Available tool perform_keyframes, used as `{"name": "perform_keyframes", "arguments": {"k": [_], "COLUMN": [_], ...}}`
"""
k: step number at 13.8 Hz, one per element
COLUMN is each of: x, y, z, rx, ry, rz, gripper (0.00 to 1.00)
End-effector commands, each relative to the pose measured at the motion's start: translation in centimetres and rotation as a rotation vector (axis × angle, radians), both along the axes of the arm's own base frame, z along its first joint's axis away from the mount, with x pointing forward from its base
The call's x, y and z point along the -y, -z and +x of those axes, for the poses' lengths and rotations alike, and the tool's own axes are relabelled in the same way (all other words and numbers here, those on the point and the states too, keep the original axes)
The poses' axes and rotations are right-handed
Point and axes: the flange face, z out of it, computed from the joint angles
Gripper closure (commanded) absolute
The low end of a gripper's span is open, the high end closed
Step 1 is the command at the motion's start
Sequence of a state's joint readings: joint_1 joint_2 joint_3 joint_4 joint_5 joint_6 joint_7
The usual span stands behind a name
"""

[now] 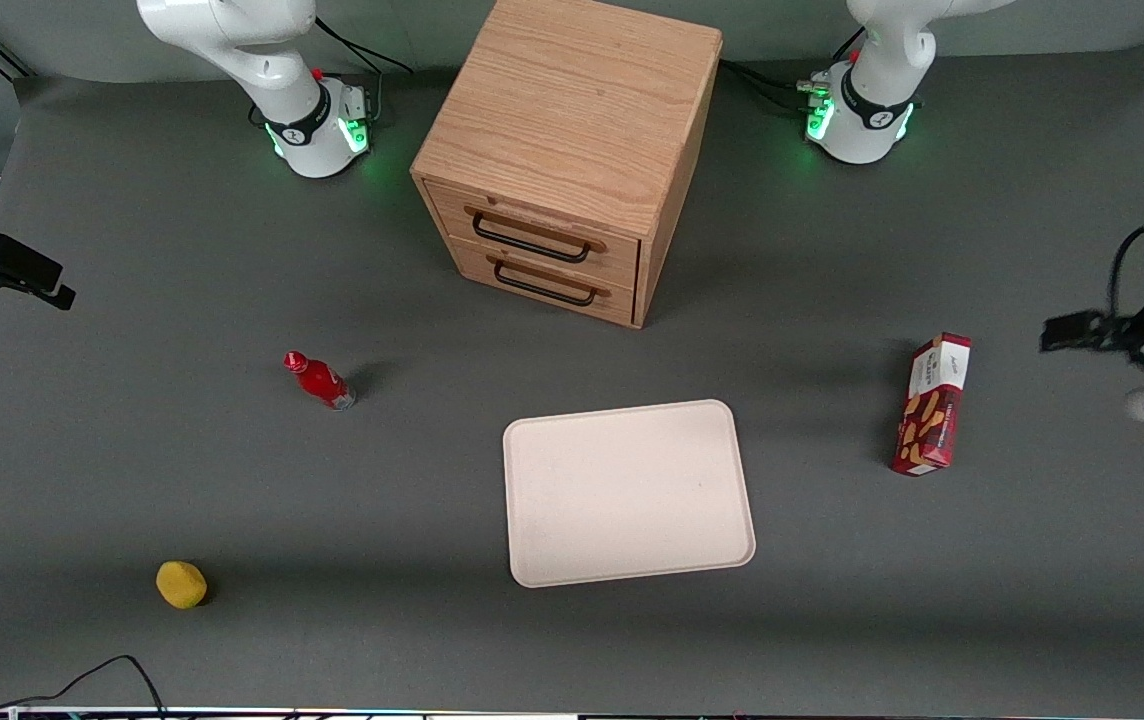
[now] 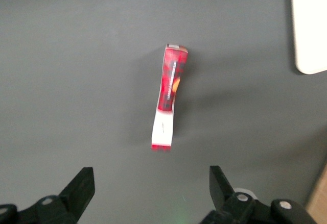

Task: Place red cookie box on tray
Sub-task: 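Move the left gripper down toward the red plaid shortbread box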

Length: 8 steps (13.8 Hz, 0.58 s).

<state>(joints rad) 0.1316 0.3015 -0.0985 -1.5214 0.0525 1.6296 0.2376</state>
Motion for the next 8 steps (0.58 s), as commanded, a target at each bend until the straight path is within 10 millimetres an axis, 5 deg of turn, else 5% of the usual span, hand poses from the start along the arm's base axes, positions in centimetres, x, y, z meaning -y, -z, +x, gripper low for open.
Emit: {"name": "perform_keyframes", "arguments": {"k": [1,6,7,8], "x": [0.4,1.2,1.3,1.2], "y": [8.3,22.3,24.1,25.2], "z": [-2.3,-5.8,-6.7,-7.0], "rx": [0.001,0.139,0.17,0.192], "ry": [0.075,0.099,0.083,0.062], "rz": [-0.014,-0.026,-0.028,-0.035], "gripper": [0.0,0.0,0.43,0.99]}}
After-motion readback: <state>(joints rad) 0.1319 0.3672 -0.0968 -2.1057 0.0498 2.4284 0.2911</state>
